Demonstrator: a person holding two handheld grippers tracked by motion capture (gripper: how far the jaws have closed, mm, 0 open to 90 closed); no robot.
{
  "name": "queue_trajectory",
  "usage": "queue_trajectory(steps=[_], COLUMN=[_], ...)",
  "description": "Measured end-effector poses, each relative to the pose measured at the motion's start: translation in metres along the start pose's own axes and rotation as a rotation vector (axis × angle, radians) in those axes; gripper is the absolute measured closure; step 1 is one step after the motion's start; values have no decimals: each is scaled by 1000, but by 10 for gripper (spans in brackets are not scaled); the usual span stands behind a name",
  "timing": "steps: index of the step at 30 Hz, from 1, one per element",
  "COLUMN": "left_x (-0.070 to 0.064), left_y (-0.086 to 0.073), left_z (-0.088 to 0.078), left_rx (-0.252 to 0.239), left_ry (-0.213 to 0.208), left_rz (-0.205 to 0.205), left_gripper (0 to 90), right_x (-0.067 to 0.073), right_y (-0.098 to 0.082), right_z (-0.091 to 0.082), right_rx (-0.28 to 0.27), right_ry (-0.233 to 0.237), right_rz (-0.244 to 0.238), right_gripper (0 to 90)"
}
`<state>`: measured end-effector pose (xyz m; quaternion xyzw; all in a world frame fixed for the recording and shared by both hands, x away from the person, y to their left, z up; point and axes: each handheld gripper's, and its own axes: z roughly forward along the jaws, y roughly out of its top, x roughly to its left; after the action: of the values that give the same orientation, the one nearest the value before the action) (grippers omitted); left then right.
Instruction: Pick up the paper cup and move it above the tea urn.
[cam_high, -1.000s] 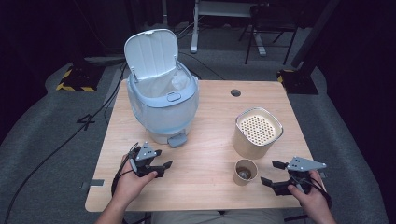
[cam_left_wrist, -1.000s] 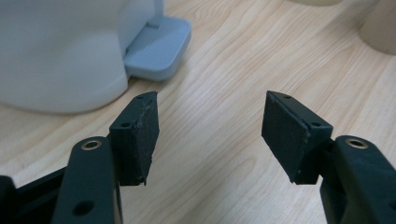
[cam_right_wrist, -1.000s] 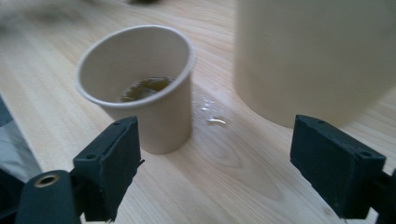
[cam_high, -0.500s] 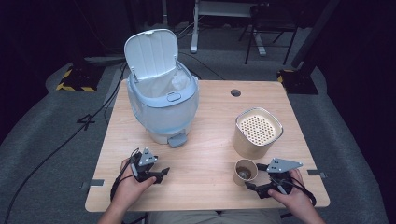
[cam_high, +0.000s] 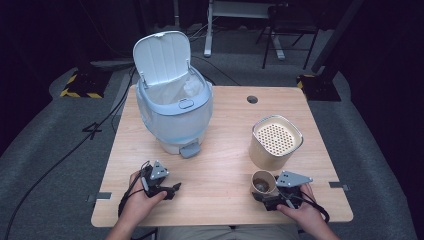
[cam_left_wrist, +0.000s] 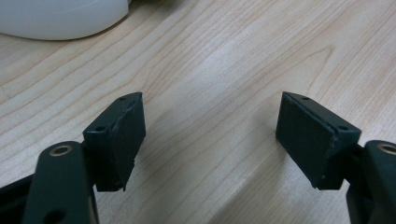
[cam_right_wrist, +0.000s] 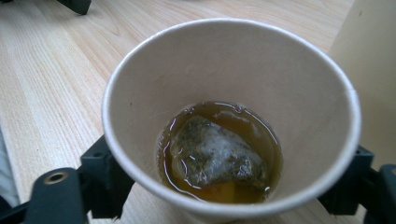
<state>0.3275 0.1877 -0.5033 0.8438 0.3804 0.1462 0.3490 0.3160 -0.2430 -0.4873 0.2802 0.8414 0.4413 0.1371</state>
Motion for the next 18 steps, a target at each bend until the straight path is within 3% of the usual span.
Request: queue_trajectory(steps=[2,10,18], left_x=[0,0,0], left_y=[0,0,-1], left_z=[-1,0,-1], left_rx=[3,0,1], left_ry=[2,7,7], left_rz=[-6,-2,-5], left_gripper=[243,242,241], right_x=[0,-1,-4], right_y=[-1,0,13], right_z=[1,0,-10], right_rx=[-3,-13,-49], right_ry=[-2,-2,19], right_rz=[0,-11,-17], right_gripper=[257,284,291])
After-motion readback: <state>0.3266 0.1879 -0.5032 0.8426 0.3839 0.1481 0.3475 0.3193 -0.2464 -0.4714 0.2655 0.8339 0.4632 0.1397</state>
